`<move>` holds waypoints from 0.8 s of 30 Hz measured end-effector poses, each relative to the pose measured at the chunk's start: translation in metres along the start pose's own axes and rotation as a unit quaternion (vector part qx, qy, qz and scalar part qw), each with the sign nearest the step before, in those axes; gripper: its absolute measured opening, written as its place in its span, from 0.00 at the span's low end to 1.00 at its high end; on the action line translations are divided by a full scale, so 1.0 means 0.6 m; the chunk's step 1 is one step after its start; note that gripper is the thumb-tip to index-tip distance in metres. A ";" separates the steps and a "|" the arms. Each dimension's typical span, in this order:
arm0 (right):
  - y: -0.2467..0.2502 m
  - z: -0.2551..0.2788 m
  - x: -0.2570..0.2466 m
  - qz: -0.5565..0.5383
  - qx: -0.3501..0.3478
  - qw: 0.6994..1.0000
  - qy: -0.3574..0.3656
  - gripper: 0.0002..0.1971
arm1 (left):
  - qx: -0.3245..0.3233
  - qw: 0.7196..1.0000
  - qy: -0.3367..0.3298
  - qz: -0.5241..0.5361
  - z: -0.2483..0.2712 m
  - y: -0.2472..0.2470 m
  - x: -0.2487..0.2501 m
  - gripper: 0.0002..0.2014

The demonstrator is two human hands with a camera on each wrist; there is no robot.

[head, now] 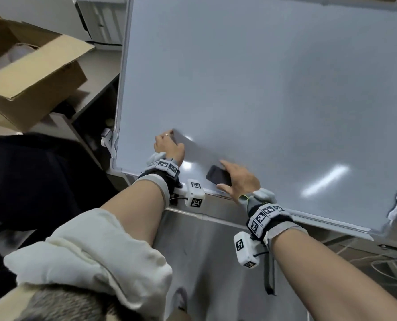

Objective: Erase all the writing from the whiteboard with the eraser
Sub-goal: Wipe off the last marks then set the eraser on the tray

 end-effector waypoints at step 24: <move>0.084 0.303 0.310 -0.210 0.128 0.863 -0.441 0.33 | -0.080 0.993 -0.042 -0.075 0.232 -0.183 0.116 0.38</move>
Point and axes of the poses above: each hand's wrist, its own z-axis away from the middle knuckle, its own y-axis out of the back of the hand, x = y × z, the point moved 5 cm from there along -z, towards the middle knuckle, and after that the axes turned 3 degrees about y, right-handed, at the moved point
